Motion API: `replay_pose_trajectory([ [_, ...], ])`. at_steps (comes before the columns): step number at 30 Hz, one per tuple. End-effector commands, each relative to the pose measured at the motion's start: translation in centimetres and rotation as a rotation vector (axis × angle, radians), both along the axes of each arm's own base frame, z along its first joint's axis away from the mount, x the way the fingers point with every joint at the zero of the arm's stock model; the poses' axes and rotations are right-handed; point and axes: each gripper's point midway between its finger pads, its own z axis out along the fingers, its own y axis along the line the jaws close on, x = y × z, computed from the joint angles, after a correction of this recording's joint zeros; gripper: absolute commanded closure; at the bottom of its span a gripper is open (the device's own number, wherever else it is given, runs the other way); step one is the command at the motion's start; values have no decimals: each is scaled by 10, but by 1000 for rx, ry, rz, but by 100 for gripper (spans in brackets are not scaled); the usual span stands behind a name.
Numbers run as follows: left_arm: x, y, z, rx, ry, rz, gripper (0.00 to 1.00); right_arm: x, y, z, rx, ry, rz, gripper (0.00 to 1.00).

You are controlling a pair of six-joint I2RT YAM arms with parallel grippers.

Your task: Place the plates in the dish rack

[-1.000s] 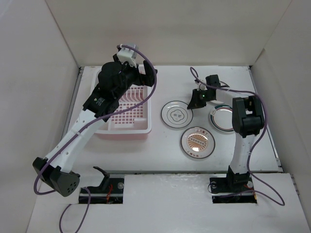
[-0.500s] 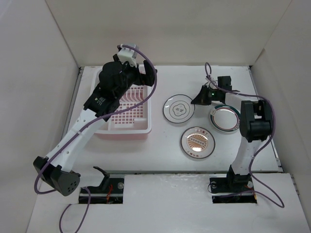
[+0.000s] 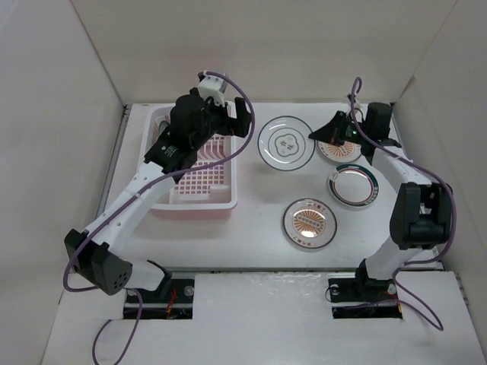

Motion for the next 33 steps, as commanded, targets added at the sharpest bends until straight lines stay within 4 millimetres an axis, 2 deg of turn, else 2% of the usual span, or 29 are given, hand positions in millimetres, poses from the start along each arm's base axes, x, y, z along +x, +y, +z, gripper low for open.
replay_pose_trajectory([
  [1, -3, -17, 5, -30, -13, -84, 0, -7, 7, 68, 50, -190, 72, 100],
  [7, 2, -36, -25, -4, 59, -162, 0, -20, 12, 99, 91, -285, 119, 100],
  [9, -2, -47, -27, -7, 78, -227, 0, -23, 14, 101, 113, -277, 130, 100],
  [10, -1, -53, -40, 4, 112, -250, 0, -25, 15, 103, 120, -284, 143, 100],
  [12, -6, -63, -44, -2, 129, -316, 0, -28, 17, 109, 140, -300, 161, 100],
  [14, -6, -71, -57, 8, 157, -336, 0, -32, 18, 117, 142, -332, 174, 100],
  [18, -2, -76, -66, 9, 187, -346, 0, -40, 19, 122, 154, -348, 188, 100],
  [20, -5, -81, -71, 6, 203, -381, 6, -41, 20, 122, 155, -348, 199, 100],
  [21, -5, -83, -75, 7, 212, -391, 21, -41, 20, 123, 154, -357, 200, 100],
  [23, -9, -88, -67, -8, 195, -429, 35, -41, 20, 123, 154, -357, 200, 100],
  [25, -9, -90, -63, -23, 192, -437, 55, -41, 20, 123, 154, -357, 200, 100],
  [26, -12, -92, -66, -36, 205, -445, 60, -43, 25, 123, 156, -356, 214, 100],
  [27, -14, -94, -55, -51, 174, -467, 60, -45, 29, 123, 158, -355, 223, 100],
  [29, -21, -96, -57, -79, 189, -492, 64, -45, 29, 123, 153, -363, 224, 100],
  [30, -21, -96, -47, -90, 155, -495, 72, -47, 33, 123, 155, -362, 234, 100],
  [33, -24, -95, -41, -108, 135, -495, 84, -46, 33, 124, 154, -371, 235, 100],
])
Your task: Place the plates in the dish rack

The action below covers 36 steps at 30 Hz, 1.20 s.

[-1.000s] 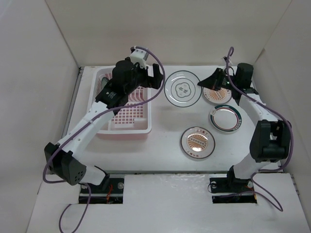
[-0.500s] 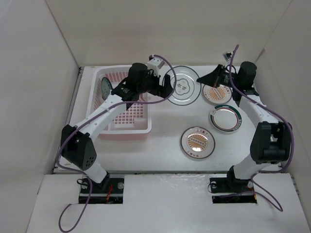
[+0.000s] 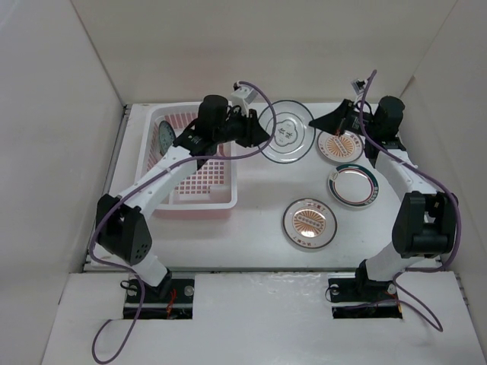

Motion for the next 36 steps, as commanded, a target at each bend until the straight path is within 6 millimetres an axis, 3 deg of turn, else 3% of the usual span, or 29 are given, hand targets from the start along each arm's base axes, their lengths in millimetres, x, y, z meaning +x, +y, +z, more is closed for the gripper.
replay_pose_trajectory([
  [1, -16, -7, 51, -104, -138, -57, 94, -23, 15, 34, 10, -119, 81, 100],
  [2, -14, -6, 51, -101, -140, -42, 100, -24, 19, 34, 10, -119, 92, 100],
  [7, -15, 3, 67, -138, -189, 7, 100, -26, 27, 26, 7, -108, 111, 100],
  [9, -16, 6, 71, -148, -209, 21, 100, -26, 30, 23, 8, -99, 121, 92],
  [10, -13, 11, 70, -141, -212, 55, 100, -25, 30, 23, 8, -99, 121, 81],
  [11, -10, 13, 70, -137, -214, 80, 100, -25, 30, 23, 8, -99, 121, 44],
  [13, -7, 24, 75, -110, -249, 129, 100, -22, 30, 19, 9, -88, 111, 7],
  [14, 6, 36, 83, -89, -270, 223, 100, -17, 29, 19, 10, -88, 86, 0],
  [16, 14, 55, 83, -19, -272, 326, 100, -14, 24, 10, 10, -58, 56, 0],
  [17, 24, 77, 92, 31, -317, 443, 100, -10, 24, 4, 3, -45, 47, 0],
  [18, 28, 89, 87, 84, -313, 496, 100, -5, 19, 0, -4, -34, 18, 0],
  [19, 27, 104, 94, 110, -339, 551, 100, -2, 17, 1, -17, -37, 4, 0],
  [20, 33, 125, 98, 153, -365, 661, 100, 2, 15, -11, -48, -7, -11, 0],
  [23, 33, 160, 105, 256, -424, 797, 100, 12, 14, -19, -92, 13, -56, 0],
  [24, 35, 178, 92, 324, -415, 879, 100, 15, 13, -27, -100, 33, -65, 0],
  [28, 33, 216, 90, 390, -410, 1055, 100, 19, 16, -26, -123, 27, -89, 0],
  [31, 31, 242, 64, 458, -346, 1139, 100, 20, 17, -33, -146, 46, -105, 0],
  [33, 32, 251, 56, 497, -376, 1161, 100, 18, 23, -33, -157, 39, -95, 0],
  [34, 33, 255, 35, 540, -365, 1155, 100, 18, 23, -35, -164, 41, -93, 0],
  [36, 35, 260, 33, 522, -385, 1182, 100, 16, 27, -35, -164, 40, -84, 0],
])
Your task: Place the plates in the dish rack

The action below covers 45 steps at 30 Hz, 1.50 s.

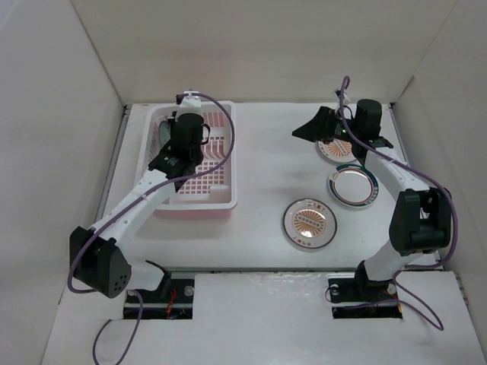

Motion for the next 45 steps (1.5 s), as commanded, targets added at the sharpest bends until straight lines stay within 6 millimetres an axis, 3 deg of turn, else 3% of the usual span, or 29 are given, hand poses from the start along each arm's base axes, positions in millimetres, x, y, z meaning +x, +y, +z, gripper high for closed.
replay_pose_trajectory([
  [1, 0, 24, 11, 13, -87, 101, 100, 4, 6, 19, -32, -92, 11, 0],
  [4, 4, 32, -6, 29, -52, 132, 100, 3, 7, 21, -30, -90, 20, 0],
  [10, 7, 38, -19, -5, -47, 139, 100, 1, 11, 29, -28, -109, 29, 0],
  [18, 28, 58, -52, -13, 22, 159, 100, -1, 14, 29, -32, -116, 39, 0],
  [22, 37, 58, -57, -44, 26, 139, 100, -4, 19, 29, -29, -116, 57, 0],
  [27, 48, 50, -78, -56, 84, 103, 100, -4, 19, 29, -29, -116, 57, 0],
  [45, 54, 49, -109, -53, 178, 108, 100, -3, 19, 33, -28, -126, 57, 0],
])
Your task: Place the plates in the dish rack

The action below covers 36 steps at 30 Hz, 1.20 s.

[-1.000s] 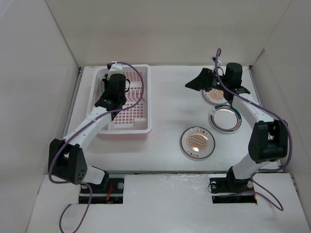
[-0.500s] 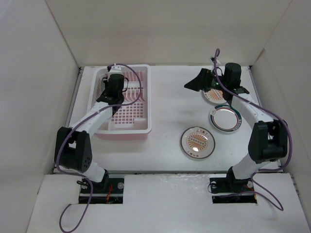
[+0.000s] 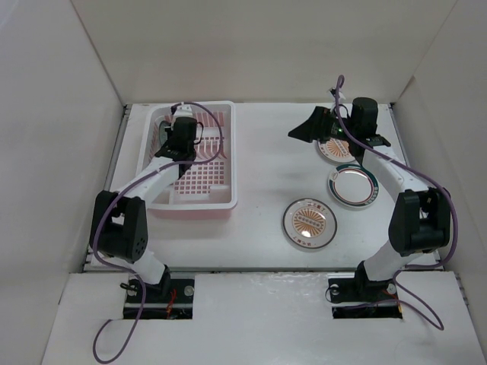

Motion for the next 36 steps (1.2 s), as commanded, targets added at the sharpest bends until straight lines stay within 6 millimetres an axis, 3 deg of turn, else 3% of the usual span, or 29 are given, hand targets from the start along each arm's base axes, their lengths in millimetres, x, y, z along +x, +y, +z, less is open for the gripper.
replay_pose_trajectory([
  [1, 13, -2, 24, -37, -73, 17, 100, 2, 4, 29, 3, -105, 21, 0],
  [3, 14, -3, 26, -49, -76, 23, 100, -1, 4, 34, 6, -114, 29, 0],
  [6, 14, -3, 28, -57, -78, 27, 84, -2, 4, 30, 5, -105, 29, 0],
  [7, 14, -3, 28, -57, -78, 27, 84, -2, 4, 30, 5, -105, 29, 0],
  [15, 8, -2, 40, -62, -92, 27, 56, -1, 4, 30, 0, -112, 31, 0],
  [18, 8, -8, 50, -88, -106, -11, 43, 2, 2, 29, -6, -113, 10, 0],
  [22, 6, -23, 75, -155, -152, -89, 37, 11, -6, 18, -54, -98, -57, 0],
  [24, 3, -40, 76, -177, -143, -152, 21, 25, -23, 8, -75, -80, -118, 0],
  [25, 0, -48, 84, -189, -152, -179, 3, 31, -32, 3, -82, -70, -147, 0],
  [26, -5, -60, 86, -196, -148, -215, 0, 38, -40, -6, -83, -40, -176, 0],
  [27, -5, -70, 94, -208, -157, -246, 0, 42, -48, -7, -87, -39, -201, 0],
  [28, -13, -78, 101, -226, -161, -273, 0, 53, -69, -14, -103, -26, -274, 0],
  [29, -18, -96, 113, -256, -180, -328, 0, 56, -82, -24, -119, -4, -323, 0],
  [30, -23, -101, 121, -271, -197, -342, 0, 60, -95, -19, -140, -29, -372, 0],
  [31, -29, -114, 128, -297, -203, -402, 0, 67, -121, -29, -177, -16, -468, 0],
  [32, -39, -122, 143, -339, -235, -432, 0, 70, -132, -24, -188, -27, -515, 0],
  [36, -72, -164, 179, -444, -278, -639, 0, 78, -179, -45, -228, 17, -641, 0],
])
